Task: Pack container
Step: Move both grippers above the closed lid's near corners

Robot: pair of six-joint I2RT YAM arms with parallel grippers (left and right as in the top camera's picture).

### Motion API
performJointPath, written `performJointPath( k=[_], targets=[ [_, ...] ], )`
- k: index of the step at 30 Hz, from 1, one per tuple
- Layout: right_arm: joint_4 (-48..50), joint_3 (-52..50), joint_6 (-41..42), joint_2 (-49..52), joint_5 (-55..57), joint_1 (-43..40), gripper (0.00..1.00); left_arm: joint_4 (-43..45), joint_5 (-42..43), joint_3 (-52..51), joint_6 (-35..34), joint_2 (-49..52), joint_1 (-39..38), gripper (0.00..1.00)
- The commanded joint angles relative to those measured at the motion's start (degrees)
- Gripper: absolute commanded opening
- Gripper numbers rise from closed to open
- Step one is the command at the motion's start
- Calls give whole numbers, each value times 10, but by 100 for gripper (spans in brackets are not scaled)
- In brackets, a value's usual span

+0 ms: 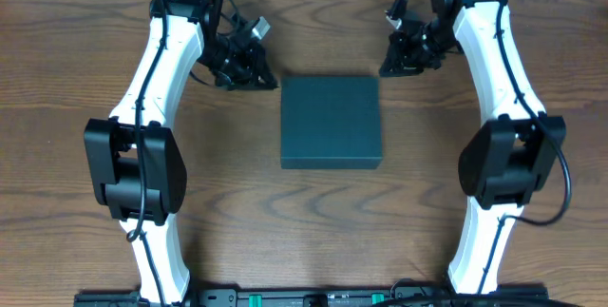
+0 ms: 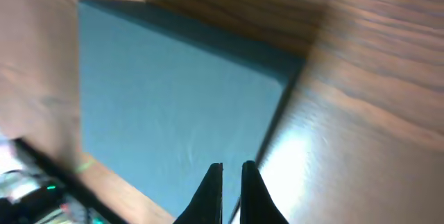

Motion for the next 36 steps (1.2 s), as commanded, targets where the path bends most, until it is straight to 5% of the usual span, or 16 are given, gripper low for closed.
performJointPath(
  k=[1,9,28,36],
  targets=[
    [-10,11,39,-43,103,26,1,-21,-160,9,19,-47,0,6],
    [-45,10,88,-96,211,94,1,-31,-320,8,-1,-146,0,6],
    [-98,9,210,-233,364,182,1,-46,-351,-6,-32,-230,-133,6],
    [-62,-36,210,-278,386,181,1,60,-350,-72,-31,-228,-160,6]
  ],
)
